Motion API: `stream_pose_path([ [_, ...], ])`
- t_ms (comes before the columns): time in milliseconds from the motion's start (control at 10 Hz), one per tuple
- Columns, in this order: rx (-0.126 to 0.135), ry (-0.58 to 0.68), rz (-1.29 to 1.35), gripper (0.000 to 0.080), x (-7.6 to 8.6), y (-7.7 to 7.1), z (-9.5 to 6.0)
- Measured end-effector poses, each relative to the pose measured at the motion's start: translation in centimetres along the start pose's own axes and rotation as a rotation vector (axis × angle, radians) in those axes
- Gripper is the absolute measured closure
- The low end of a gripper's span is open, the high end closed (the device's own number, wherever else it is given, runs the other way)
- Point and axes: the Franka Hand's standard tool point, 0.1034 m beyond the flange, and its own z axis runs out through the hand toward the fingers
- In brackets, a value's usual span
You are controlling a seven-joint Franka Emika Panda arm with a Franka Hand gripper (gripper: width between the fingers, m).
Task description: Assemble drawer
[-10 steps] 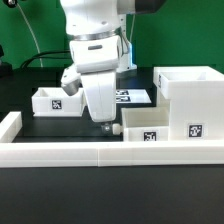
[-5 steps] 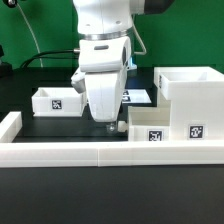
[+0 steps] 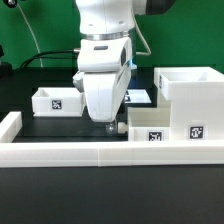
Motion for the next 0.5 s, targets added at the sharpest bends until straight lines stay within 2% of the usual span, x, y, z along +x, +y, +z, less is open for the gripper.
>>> stream_pose_path([
  [200,0.003,-0.002,-0.037,0.0151,-0.21,0.00,-0.01],
  [400,0.031,-0.017,-0.215,0.0151,-0.86,0.18,-0.36],
  [500,0.034,-0.026,-0.231,0.0151,-0.83,0.20,-0.39],
])
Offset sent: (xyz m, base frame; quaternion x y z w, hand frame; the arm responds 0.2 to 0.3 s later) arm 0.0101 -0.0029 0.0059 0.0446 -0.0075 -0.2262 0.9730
